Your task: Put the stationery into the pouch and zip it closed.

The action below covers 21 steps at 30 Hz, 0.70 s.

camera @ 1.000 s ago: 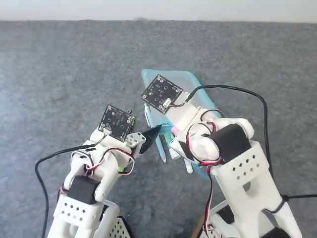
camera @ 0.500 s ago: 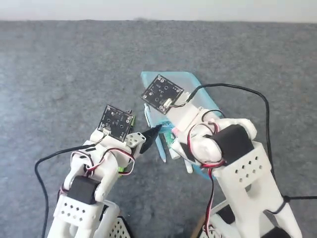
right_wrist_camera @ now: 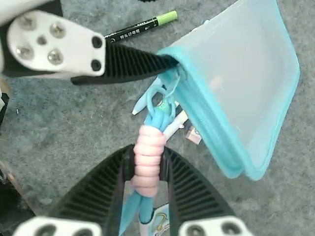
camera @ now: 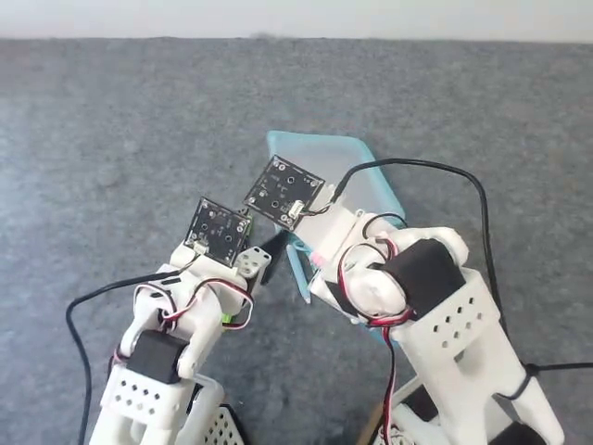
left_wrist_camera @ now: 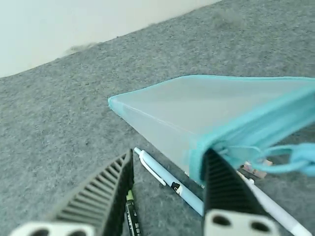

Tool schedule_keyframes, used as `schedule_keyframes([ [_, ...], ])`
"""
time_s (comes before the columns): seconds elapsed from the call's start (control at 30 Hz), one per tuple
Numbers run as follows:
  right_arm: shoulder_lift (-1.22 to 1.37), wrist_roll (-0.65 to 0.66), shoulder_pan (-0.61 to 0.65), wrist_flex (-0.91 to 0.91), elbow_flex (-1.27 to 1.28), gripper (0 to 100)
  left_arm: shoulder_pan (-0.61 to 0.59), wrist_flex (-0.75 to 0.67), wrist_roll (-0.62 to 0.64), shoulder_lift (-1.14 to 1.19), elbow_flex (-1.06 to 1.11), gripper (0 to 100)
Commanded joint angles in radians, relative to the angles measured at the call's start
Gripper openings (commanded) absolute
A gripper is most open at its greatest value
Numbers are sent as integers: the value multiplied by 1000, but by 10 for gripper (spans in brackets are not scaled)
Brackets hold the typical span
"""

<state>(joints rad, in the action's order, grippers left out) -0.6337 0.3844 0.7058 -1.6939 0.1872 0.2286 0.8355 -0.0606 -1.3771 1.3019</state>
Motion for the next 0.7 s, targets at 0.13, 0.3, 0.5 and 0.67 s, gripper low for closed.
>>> schedule_keyframes([
  [0.13,-45,64,-101,-28,28,7,-5,-77,11,2,36,86],
  [0.3,-45,126,-272,-27,49,7,-6,-81,11,2,42,81],
  [0.5,-45,190,-406,-27,49,7,-95,-83,51,0,36,80],
  [0.67,-45,232,-495,-24,51,7,-135,-83,52,0,41,79],
])
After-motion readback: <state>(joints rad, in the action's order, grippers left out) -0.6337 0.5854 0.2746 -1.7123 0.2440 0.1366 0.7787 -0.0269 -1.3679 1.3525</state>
